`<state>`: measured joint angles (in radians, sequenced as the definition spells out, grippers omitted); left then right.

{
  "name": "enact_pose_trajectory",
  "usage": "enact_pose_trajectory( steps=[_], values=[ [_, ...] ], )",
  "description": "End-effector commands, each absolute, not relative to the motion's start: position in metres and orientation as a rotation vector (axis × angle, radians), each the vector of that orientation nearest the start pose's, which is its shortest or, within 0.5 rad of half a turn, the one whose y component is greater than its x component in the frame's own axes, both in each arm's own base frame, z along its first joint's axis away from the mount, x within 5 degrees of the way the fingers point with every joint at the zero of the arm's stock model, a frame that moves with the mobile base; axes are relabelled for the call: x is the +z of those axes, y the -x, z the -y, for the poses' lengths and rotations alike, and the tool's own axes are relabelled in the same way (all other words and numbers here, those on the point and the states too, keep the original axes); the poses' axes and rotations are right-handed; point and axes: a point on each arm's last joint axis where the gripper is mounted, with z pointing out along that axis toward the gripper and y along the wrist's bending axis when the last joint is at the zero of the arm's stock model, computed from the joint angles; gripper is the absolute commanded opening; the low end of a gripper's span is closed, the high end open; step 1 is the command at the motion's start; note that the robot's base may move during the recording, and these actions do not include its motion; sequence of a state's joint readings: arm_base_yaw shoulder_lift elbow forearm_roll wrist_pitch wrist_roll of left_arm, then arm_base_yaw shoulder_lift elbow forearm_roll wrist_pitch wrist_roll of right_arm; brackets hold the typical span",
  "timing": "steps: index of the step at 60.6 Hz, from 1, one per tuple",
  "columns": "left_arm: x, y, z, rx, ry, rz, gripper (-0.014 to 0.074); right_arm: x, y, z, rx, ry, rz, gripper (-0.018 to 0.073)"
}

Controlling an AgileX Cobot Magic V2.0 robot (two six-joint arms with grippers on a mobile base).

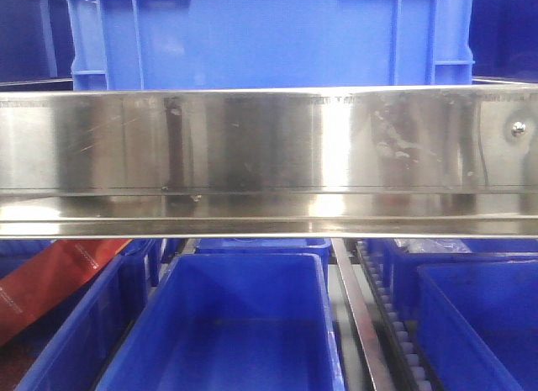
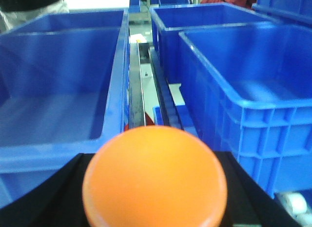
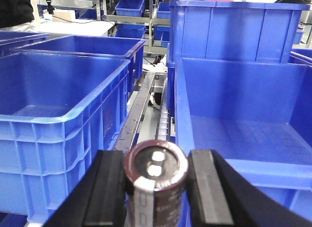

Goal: Place cylindrical capacitor in blue bin on shelf
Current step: 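Reach the left gripper into a blue bin and release the orange cylinder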

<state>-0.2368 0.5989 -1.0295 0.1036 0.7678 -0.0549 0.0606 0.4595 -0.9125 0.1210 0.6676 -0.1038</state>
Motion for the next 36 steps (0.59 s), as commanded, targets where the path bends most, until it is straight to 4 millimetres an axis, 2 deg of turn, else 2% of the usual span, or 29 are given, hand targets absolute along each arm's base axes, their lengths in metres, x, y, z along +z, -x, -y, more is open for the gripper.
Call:
enact_pose_trajectory(
  steps=[1,11,15,23,30,36],
  values=[
    [0.447,-0.089,0.017,-0.104,-0.199,-1.761,-0.0111,0.424,-0.056,-0.010,0.095,0.112,-1.647,-0.0132],
    [0.475,-0.118,0.037,-0.172,-0.327,-1.765,-0.0111,0.424,-0.056,-0.010,0.095,0.112,-1.643,-0.0132],
    [0.489,-0.132,0.051,-0.226,-0.377,-1.756,-0.0111,0.424,-0.056,-0.010,0.095,0.112,-1.643,-0.0132],
    [0.510,-0.175,0.088,-0.273,-0.479,-1.774,-0.0111,0.425,-0.056,-0.010,0.097,0.111,-1.641,-0.0132],
    [0.516,-0.218,0.126,-0.311,-0.541,-1.790,-0.0111,0.425,-0.056,-0.010,0.097,0.111,-1.641,-0.0132],
    [0.510,-0.251,0.156,-0.326,-0.580,-1.815,-0.0111,0.425,-0.056,-0.010,0.097,0.111,-1.641,-0.0132]
  ],
)
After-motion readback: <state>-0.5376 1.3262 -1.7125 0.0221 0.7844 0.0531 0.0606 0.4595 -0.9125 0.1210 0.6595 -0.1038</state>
